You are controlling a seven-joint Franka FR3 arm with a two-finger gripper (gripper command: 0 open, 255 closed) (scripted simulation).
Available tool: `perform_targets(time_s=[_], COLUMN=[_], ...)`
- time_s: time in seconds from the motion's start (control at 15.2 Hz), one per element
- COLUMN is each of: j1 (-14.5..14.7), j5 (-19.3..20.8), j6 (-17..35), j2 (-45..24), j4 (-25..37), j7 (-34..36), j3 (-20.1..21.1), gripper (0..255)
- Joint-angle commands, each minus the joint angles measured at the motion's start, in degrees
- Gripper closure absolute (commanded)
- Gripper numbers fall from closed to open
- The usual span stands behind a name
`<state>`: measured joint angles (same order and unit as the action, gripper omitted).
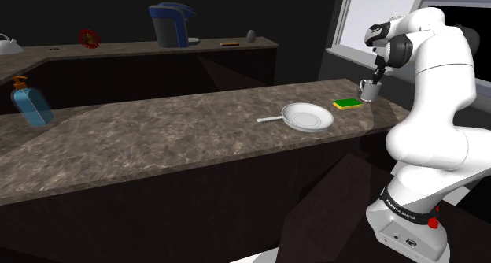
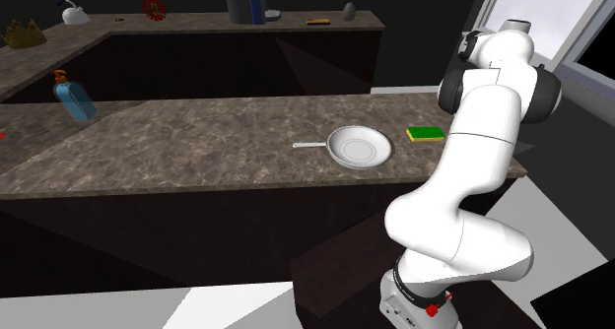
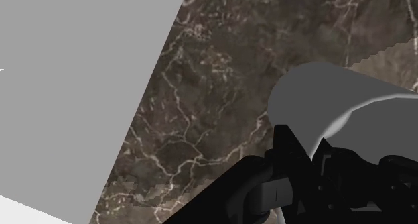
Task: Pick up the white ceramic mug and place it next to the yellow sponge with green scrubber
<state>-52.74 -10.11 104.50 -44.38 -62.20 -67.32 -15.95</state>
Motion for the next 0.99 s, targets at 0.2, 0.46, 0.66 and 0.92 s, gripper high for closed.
perform_targets(time_s=[0.2,0.46,0.66,0.92], j1=[0.01,0.01,-0.14,-0.8], j5=[0.0,0.0,0.08,0.18], j6=[0.07,0.07,-1.75,-7.35], j2=[0.02,0.02,0.18,-0.13], j4=[-0.07,-0.07,1.61,7.63], j7=[0.0,0.0,0.12,0.49], j3=[0.0,0.0,-0.05,-0.07], gripper=[255,0,0,0])
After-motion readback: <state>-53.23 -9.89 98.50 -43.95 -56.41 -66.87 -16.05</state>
